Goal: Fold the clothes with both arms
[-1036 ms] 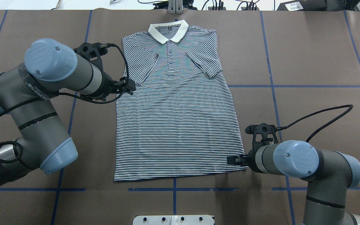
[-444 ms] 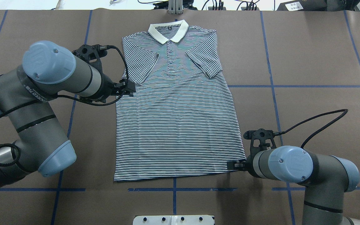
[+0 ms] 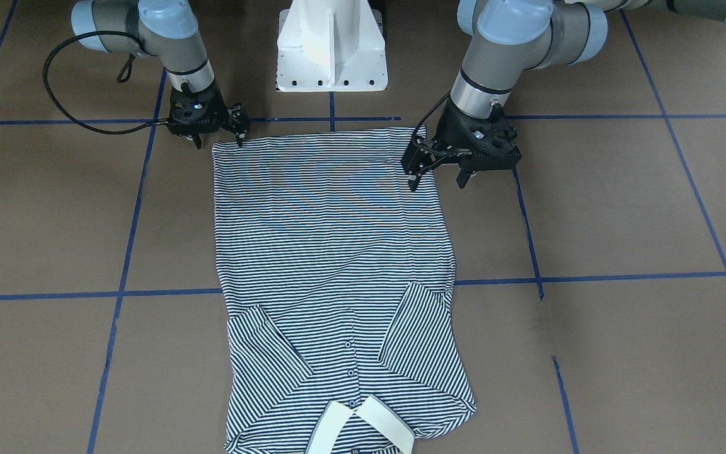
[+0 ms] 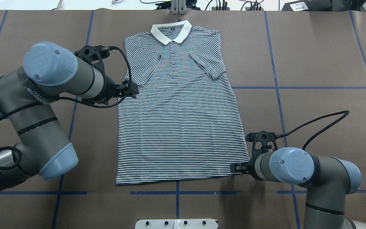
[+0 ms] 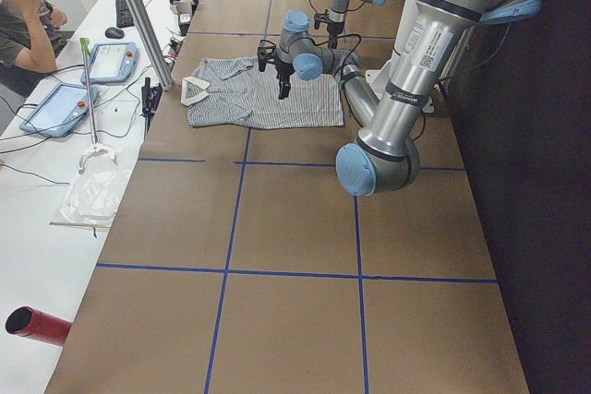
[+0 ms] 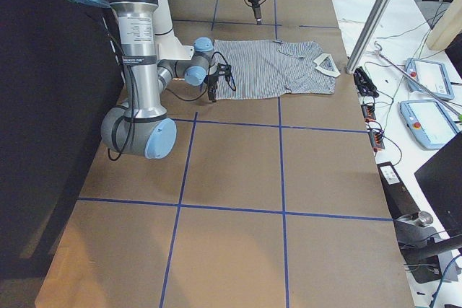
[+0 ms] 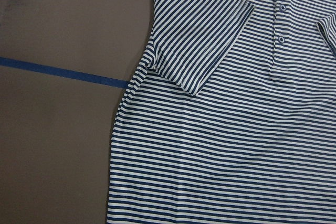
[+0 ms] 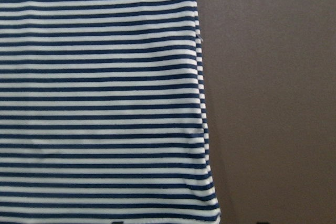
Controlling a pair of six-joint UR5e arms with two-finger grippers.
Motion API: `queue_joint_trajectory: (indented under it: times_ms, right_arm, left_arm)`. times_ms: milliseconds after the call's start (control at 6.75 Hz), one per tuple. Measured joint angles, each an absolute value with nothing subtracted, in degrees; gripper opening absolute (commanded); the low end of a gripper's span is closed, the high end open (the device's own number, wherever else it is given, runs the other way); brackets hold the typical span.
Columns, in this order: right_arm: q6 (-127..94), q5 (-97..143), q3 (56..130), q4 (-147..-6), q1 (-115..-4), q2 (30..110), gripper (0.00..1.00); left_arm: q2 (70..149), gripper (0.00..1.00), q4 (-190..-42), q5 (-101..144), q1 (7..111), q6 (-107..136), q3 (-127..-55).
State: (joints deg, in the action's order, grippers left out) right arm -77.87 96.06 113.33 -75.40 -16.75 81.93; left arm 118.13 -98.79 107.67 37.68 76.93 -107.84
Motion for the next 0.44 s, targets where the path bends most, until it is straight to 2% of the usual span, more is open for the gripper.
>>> queue_joint_trajectory:
  times_ms: [444]
  right_arm:
    - [-77.5,98.0,113.0,-75.4,-18.6,82.0,0.77]
  left_arm:
    - [118.3,1.00,-98.8,107.7,37.6,76.8,-107.8]
